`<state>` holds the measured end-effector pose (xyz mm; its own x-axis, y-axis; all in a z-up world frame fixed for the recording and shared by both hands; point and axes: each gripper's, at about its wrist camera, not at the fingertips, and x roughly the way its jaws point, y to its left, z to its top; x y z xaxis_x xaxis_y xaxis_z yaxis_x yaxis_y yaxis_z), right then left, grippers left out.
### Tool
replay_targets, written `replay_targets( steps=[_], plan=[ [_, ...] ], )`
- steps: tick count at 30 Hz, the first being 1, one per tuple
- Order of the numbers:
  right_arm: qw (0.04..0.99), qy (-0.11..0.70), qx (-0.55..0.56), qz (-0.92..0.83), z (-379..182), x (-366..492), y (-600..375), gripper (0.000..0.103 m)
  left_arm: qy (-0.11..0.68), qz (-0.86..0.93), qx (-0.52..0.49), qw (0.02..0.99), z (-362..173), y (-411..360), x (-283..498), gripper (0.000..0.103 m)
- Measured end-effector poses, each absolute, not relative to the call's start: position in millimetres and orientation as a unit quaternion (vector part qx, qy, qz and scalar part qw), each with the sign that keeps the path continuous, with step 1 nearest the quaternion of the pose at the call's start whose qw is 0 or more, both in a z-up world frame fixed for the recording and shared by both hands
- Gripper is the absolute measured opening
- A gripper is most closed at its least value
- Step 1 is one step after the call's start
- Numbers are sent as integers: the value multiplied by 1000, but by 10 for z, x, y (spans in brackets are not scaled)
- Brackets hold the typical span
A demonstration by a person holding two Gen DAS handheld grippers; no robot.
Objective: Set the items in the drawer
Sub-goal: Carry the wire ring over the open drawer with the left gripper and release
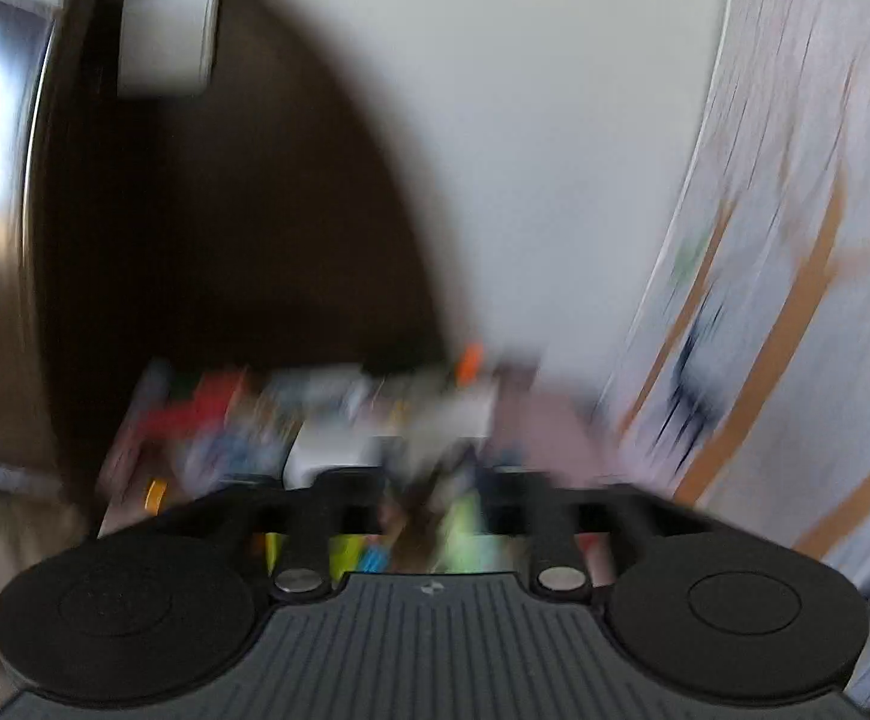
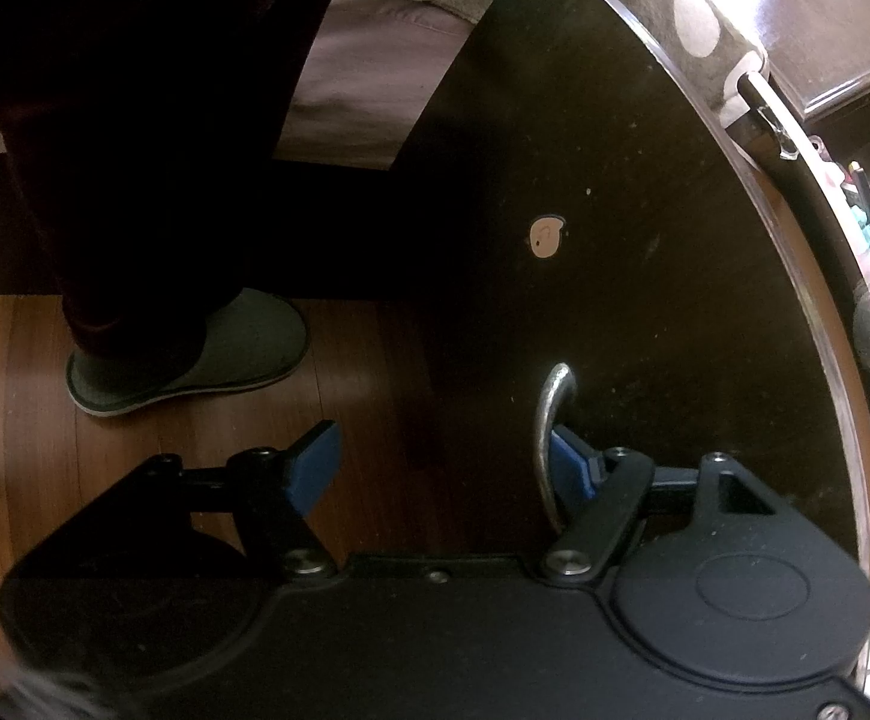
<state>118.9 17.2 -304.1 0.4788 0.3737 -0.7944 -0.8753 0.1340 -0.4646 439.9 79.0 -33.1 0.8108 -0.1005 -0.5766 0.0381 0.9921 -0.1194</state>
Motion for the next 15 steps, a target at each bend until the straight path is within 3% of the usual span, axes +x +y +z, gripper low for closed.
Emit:
replay_targets(
  steps=[1,7,15],
  plan=[
    [708,257,-488,441,-3043,1189,175,75,318,-27,-44,947,-476,814,4354,74],
    [707,255,-489,442,-3058,1190,187,75,370,4,-69,926,-1104,1114,3943,74],
    [709,256,-489,439,-3064,1182,201,75,377,-24,-92,922,-1381,1175,3357,74]
  ],
)
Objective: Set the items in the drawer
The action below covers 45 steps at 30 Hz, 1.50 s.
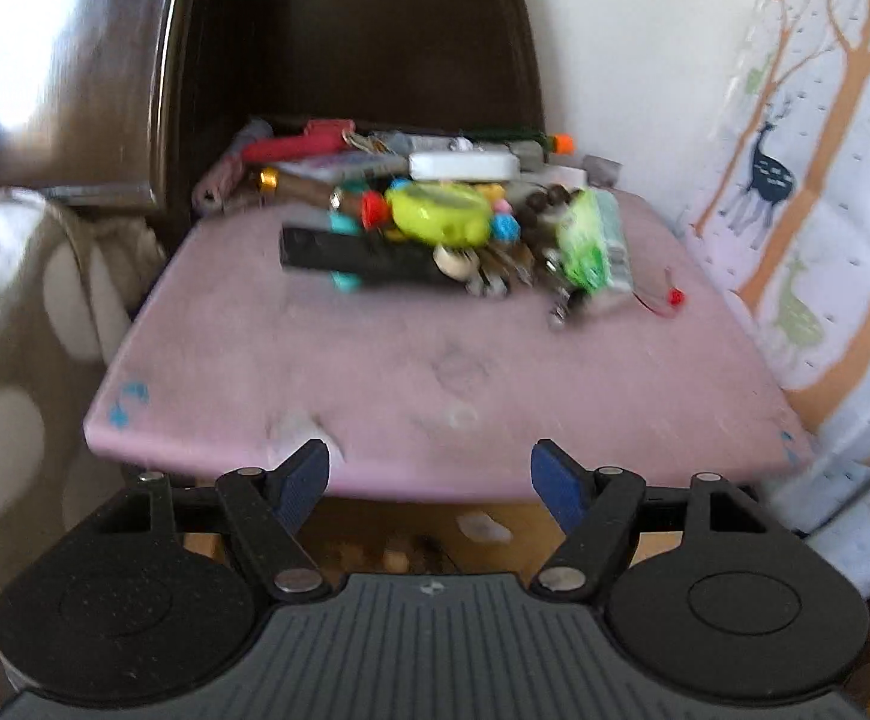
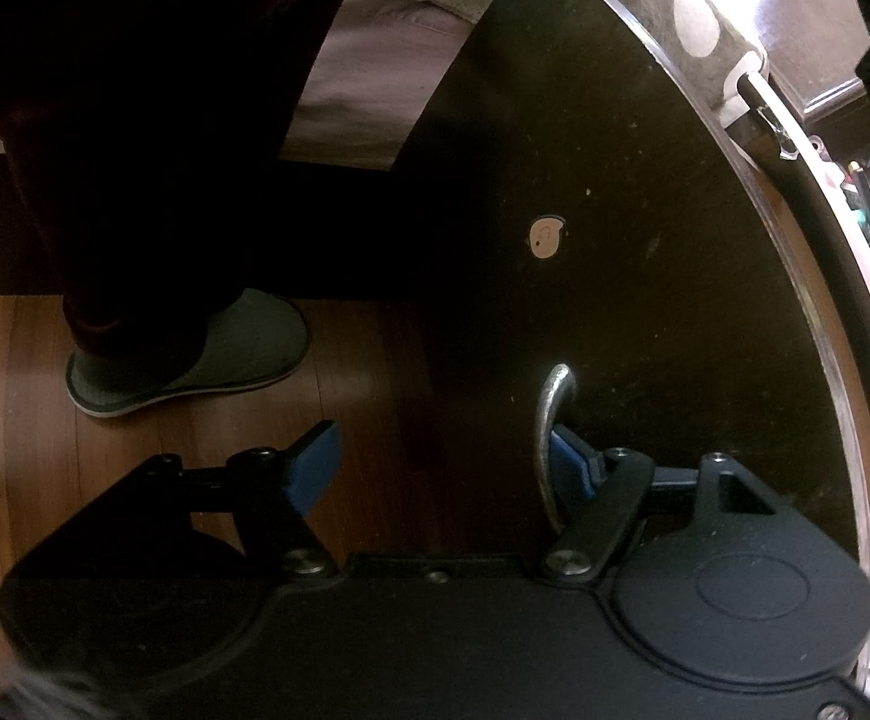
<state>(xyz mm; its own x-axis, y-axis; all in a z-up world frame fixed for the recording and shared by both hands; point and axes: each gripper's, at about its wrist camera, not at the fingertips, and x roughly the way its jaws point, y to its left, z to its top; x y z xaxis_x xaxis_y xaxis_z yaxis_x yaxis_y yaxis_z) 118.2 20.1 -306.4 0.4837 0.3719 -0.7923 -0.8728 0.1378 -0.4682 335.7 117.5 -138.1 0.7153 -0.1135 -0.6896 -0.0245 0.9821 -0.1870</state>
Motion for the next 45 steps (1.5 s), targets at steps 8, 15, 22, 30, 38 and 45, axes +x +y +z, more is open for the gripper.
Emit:
replay_targets(
  steps=[8,15,22,30,38,45],
  plan=[
    [720,262,-479,428,-3071,1166,227,75,360,-51,-130,922,-1634,1140,2825,74],
    [721,267,-489,412,-3120,1119,292,78,346,-101,-102,927,-1448,845,2950,74],
    [720,263,-488,417,-3129,1122,262,79,303,-140,-36,942,-1213,191,3612,74],
    [716,253,-489,430,-3137,1132,236,79,300,-75,-78,948,-1378,-323,4511,67],
    [712,248,-488,441,-3107,1144,200,78,315,-4,-89,945,-1697,-497,4970,32],
    [712,248,-482,446,-3080,1169,178,78,291,-34,-119,949,-1572,-348,4879,0]
  ],
)
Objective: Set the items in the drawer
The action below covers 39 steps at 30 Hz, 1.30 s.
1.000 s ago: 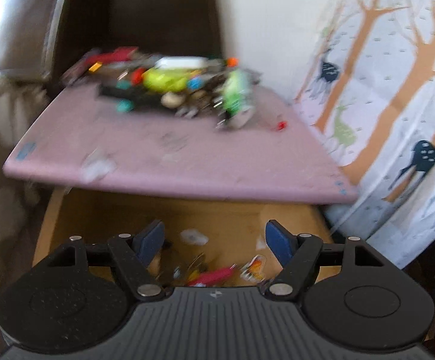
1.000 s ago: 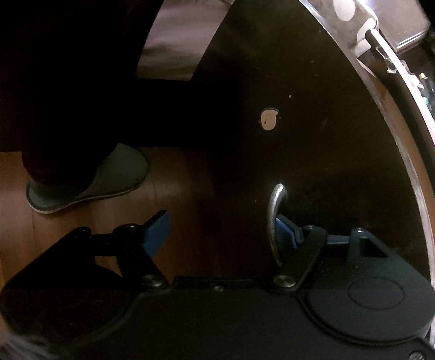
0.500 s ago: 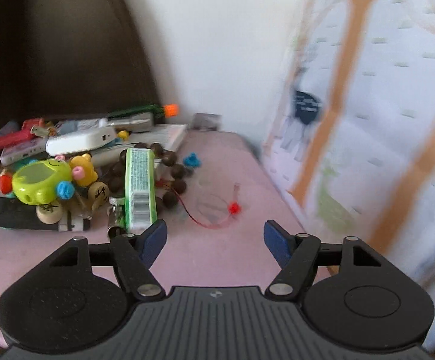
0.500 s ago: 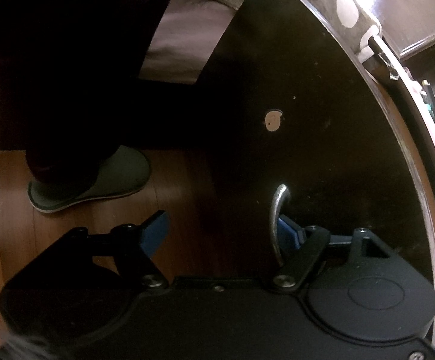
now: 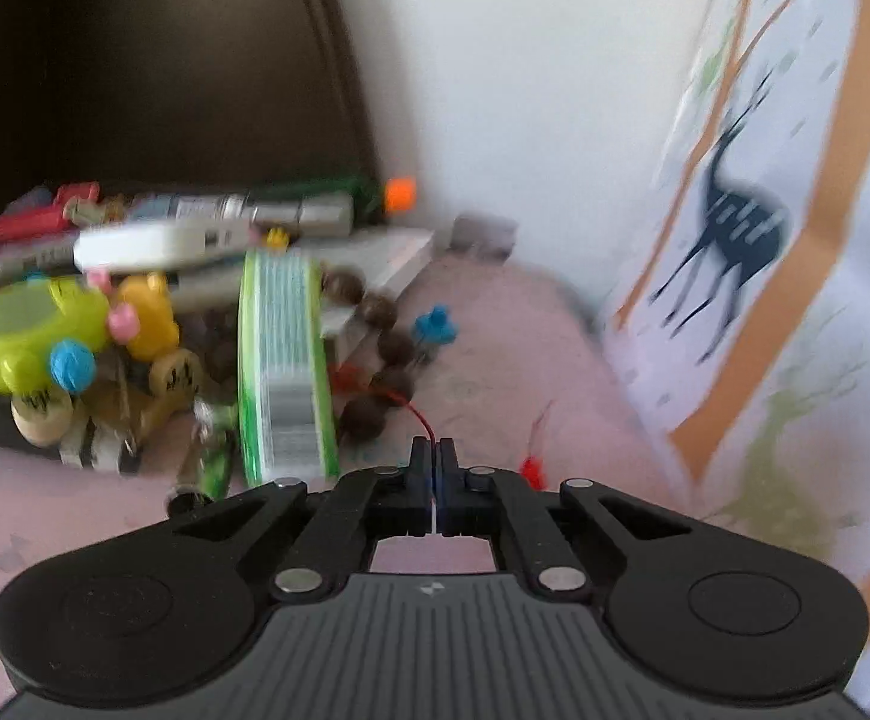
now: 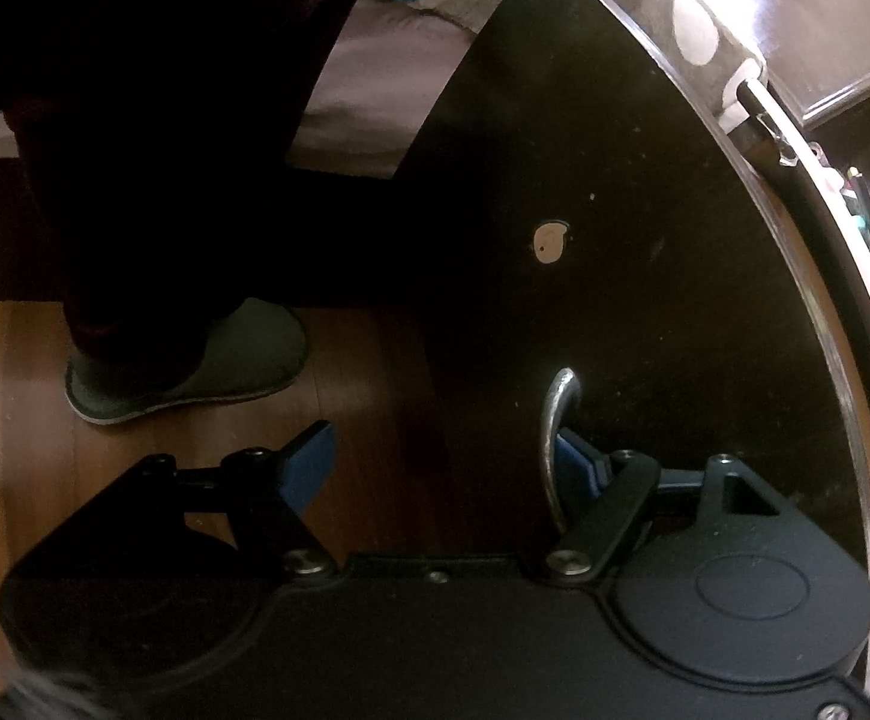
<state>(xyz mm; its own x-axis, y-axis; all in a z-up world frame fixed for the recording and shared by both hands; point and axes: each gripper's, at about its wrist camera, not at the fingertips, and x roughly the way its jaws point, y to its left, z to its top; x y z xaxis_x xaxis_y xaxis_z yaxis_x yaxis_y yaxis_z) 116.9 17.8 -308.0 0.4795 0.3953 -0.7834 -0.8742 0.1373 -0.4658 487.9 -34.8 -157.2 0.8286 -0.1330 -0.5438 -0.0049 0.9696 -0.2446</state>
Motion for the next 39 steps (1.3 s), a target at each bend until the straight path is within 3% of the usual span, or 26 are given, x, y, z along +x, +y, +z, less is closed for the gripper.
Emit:
replay_targets(
  steps=[7,17,31,39],
  plan=[
    [712,251,-482,445,-3075,1166,181,78,225,-74,-173,956,-920,-60,4520,0],
    [712,250,-484,443,-3078,1169,182,78,256,-63,-73,962,-537,26,3841,0],
    [714,265,-488,427,-3090,1173,247,79,314,-22,-17,949,-573,209,3249,0],
    [712,267,-490,426,-3089,1175,246,77,368,-7,-17,930,-984,364,3132,0]
  ],
)
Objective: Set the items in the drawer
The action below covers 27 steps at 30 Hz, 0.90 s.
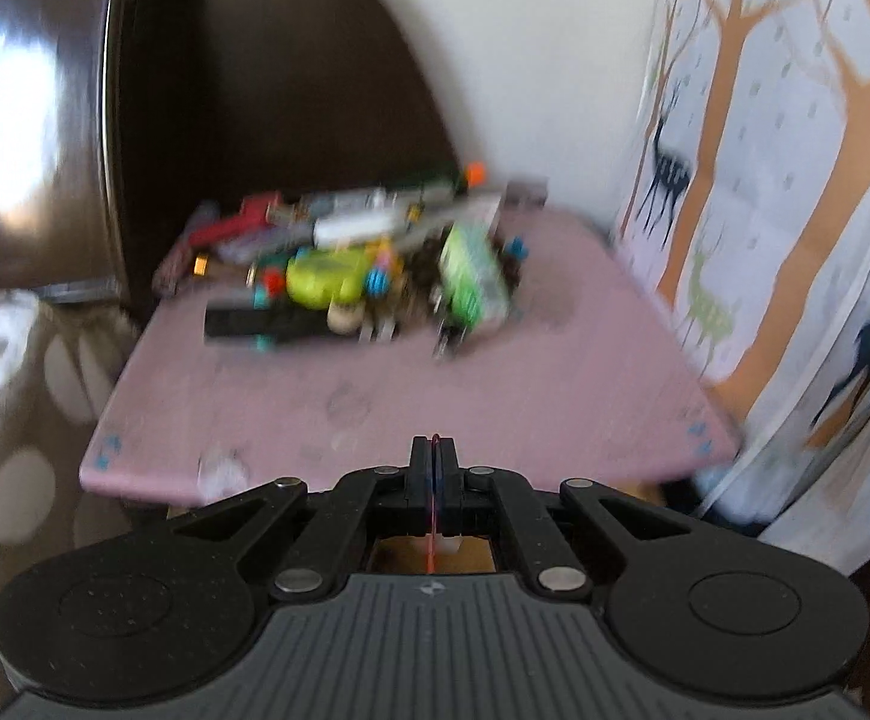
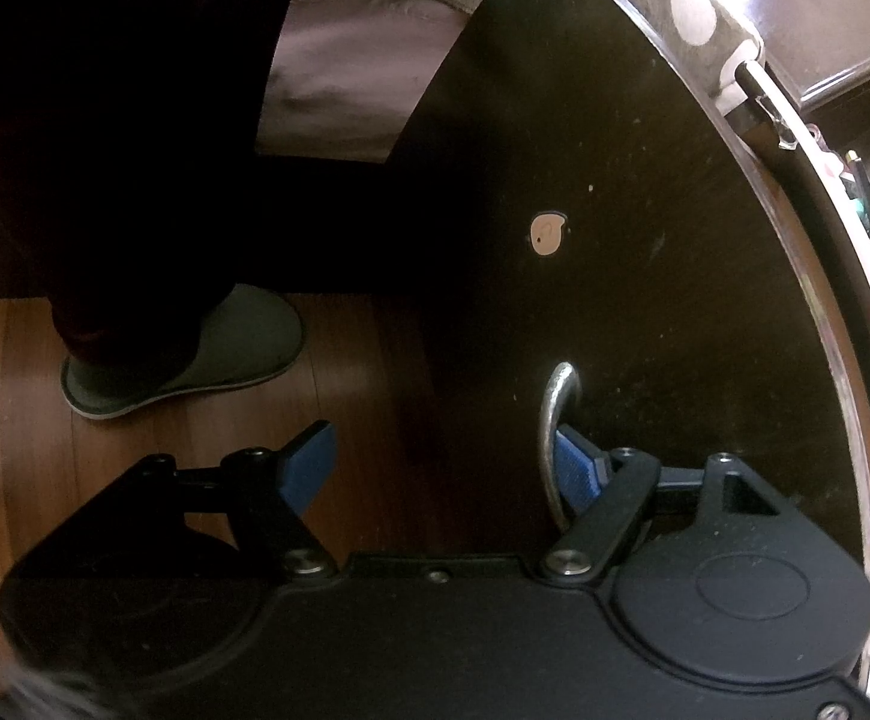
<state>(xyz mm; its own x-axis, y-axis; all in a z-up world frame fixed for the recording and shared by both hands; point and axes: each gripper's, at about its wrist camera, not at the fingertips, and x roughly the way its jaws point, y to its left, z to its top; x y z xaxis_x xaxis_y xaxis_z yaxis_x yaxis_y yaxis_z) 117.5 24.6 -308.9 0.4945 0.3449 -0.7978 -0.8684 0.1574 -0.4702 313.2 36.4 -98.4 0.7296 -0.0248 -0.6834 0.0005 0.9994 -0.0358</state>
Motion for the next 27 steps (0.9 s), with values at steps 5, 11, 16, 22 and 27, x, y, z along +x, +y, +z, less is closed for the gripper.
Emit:
replay_targets(
  steps=[5,11,16,22,27],
  plan=[
    [715,269,-487,423,-3071,1179,244,73,411,-39,-21,911,-1303,420,3086,0],
    [723,271,-479,417,-3053,1186,220,63,406,-35,-19,913,-1316,480,2855,74],
    [727,270,-477,413,-3055,1189,193,56,380,-30,-12,924,-1164,603,2429,74],
    [746,286,-467,378,-2995,1239,235,33,344,-3,-57,937,-1176,910,1672,74],
    [750,277,-481,358,-3003,1217,220,16,321,18,-109,941,-1346,1147,1151,74]
  ],
)
